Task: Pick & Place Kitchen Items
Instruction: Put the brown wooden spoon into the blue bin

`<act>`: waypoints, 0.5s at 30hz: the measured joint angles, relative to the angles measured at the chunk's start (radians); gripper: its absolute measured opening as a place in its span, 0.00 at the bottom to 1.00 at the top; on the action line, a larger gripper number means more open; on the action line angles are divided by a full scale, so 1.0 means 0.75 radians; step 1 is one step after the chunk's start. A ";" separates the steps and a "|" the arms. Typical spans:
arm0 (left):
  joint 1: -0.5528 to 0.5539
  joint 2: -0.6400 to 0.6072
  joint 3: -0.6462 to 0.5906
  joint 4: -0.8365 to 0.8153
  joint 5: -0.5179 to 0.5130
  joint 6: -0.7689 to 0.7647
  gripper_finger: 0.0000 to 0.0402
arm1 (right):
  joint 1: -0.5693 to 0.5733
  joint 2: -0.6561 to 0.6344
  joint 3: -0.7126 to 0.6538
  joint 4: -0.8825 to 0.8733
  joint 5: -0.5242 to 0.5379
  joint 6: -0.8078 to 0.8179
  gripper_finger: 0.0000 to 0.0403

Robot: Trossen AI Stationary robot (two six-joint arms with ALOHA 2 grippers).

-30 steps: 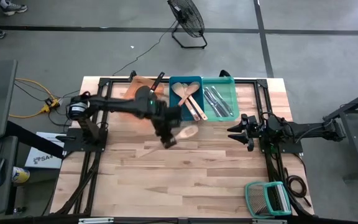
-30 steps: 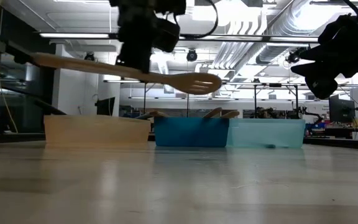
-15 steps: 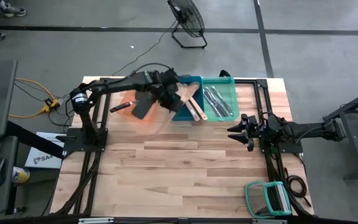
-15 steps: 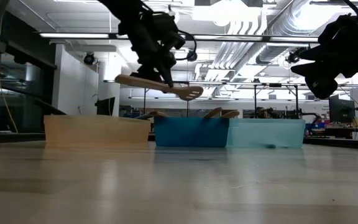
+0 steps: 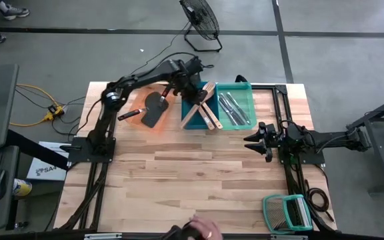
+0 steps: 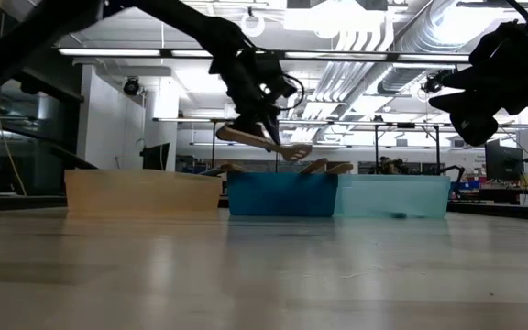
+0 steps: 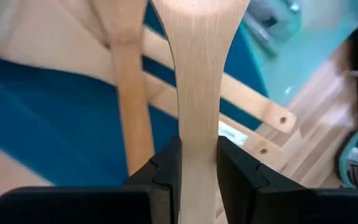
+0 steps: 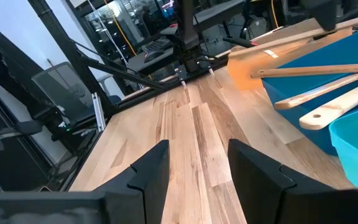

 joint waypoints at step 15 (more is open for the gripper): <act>0.034 0.233 0.209 -0.210 -0.045 0.050 0.17 | 0.000 0.000 0.000 -0.001 0.001 0.000 0.39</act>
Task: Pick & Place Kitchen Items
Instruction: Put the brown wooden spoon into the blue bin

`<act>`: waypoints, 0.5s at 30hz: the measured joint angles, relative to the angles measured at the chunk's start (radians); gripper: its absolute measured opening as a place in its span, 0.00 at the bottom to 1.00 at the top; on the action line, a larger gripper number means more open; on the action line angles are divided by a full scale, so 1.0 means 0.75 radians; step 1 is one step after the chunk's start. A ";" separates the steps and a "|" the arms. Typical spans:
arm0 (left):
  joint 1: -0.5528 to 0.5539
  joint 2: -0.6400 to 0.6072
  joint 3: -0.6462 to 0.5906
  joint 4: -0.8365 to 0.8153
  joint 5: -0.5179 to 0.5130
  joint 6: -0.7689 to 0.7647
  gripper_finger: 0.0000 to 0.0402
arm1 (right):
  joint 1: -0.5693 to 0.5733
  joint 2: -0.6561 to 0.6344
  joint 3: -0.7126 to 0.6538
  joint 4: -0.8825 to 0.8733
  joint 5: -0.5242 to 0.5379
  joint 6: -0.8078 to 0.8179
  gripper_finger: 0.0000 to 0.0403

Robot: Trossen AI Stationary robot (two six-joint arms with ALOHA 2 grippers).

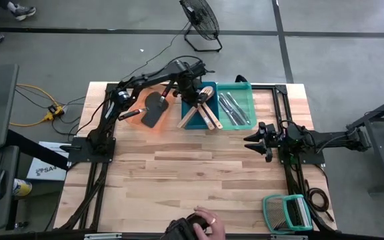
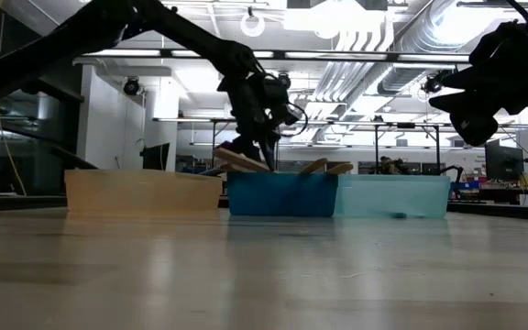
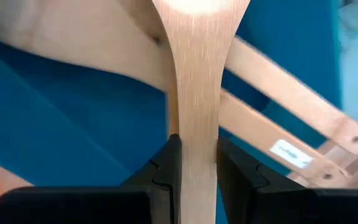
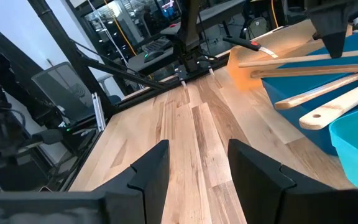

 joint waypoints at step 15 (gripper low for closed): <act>0.044 0.003 -0.002 0.003 -0.014 0.021 0.17 | 0.000 0.000 0.000 0.001 0.000 0.000 0.39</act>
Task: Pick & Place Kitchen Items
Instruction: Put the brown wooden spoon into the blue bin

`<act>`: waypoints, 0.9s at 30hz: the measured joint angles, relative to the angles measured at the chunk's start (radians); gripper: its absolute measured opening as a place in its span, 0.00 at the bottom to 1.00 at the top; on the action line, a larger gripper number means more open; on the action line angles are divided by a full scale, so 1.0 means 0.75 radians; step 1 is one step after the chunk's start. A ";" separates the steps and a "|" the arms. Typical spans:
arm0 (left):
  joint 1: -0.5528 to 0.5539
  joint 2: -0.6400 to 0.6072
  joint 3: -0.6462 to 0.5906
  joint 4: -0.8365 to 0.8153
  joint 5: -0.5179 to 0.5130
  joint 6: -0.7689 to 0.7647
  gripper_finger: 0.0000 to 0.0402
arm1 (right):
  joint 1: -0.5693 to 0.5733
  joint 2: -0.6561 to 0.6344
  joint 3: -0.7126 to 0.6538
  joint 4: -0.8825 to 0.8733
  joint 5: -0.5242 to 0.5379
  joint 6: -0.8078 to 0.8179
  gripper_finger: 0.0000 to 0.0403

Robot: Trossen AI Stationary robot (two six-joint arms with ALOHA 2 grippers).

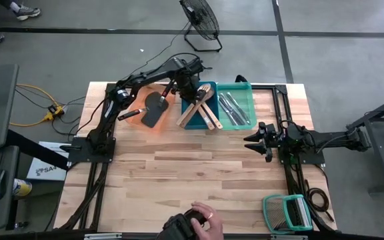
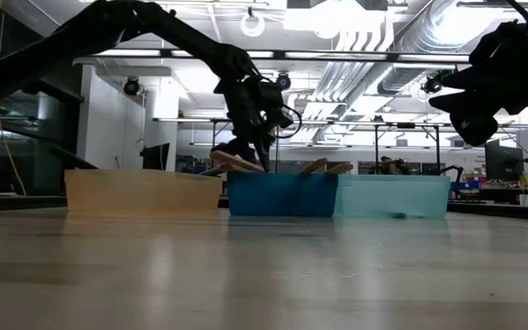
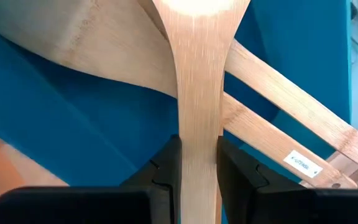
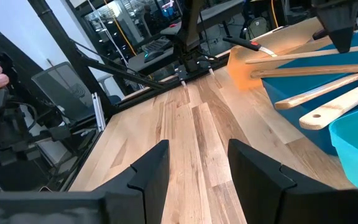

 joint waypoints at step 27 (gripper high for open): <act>-0.011 0.043 -0.002 0.081 0.045 -0.037 0.42 | 0.000 0.000 0.000 0.000 0.000 0.000 0.39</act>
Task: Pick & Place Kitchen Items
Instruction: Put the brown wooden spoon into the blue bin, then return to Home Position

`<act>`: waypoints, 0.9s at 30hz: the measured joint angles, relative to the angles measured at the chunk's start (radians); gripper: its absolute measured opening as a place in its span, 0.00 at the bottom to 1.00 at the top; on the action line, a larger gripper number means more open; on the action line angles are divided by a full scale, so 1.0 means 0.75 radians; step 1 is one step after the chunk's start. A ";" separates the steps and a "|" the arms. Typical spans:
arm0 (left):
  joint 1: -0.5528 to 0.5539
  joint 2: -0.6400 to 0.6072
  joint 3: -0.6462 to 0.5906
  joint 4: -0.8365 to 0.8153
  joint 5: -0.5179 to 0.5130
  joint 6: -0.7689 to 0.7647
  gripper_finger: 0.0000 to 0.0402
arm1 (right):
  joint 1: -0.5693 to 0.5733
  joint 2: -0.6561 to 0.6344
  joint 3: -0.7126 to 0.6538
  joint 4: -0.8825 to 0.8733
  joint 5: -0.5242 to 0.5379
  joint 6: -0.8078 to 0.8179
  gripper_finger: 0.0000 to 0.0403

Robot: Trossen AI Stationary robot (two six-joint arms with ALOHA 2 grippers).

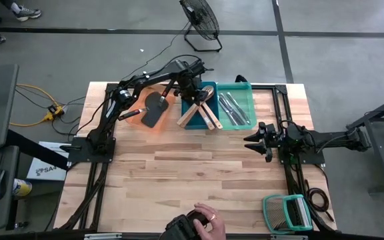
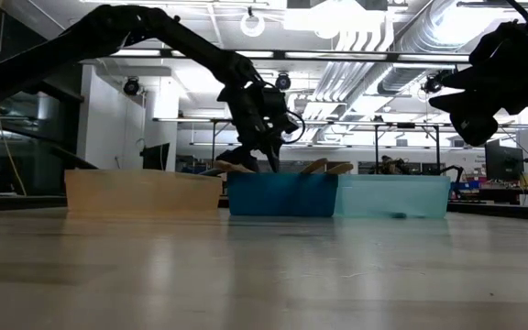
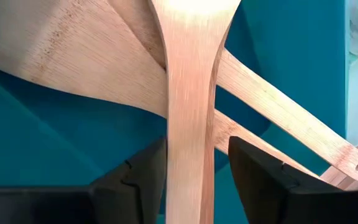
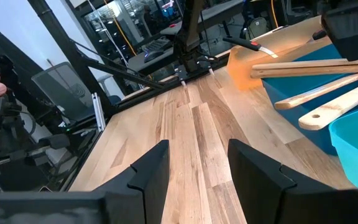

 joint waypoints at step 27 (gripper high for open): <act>-0.062 -0.067 0.002 -0.001 -0.090 0.224 0.15 | 0.000 0.000 0.000 0.000 -0.001 0.000 0.39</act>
